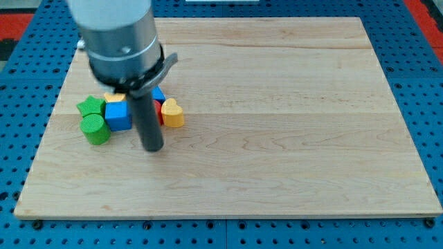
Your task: Separate the green circle from the group of blocks
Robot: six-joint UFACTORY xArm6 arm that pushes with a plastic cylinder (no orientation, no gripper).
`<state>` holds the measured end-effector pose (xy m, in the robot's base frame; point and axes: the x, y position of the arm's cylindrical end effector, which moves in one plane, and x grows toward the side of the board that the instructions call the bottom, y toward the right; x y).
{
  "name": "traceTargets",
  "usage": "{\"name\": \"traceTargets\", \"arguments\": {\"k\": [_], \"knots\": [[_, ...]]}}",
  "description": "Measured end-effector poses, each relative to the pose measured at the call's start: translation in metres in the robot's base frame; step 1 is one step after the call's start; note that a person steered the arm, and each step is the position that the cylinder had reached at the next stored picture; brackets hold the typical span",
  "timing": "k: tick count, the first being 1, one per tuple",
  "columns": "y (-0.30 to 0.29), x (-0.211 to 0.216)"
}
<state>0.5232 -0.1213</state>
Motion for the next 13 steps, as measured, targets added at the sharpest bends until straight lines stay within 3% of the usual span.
{"name": "traceTargets", "arguments": {"k": [1, 2, 4, 5, 6, 8, 9, 10, 13], "knots": [[-0.095, 0.007], [-0.148, -0.004], [-0.084, -0.019], [-0.114, 0.005], [-0.182, 0.006], [-0.178, -0.058], [-0.126, -0.085], [-0.085, -0.080], [-0.052, -0.004]]}}
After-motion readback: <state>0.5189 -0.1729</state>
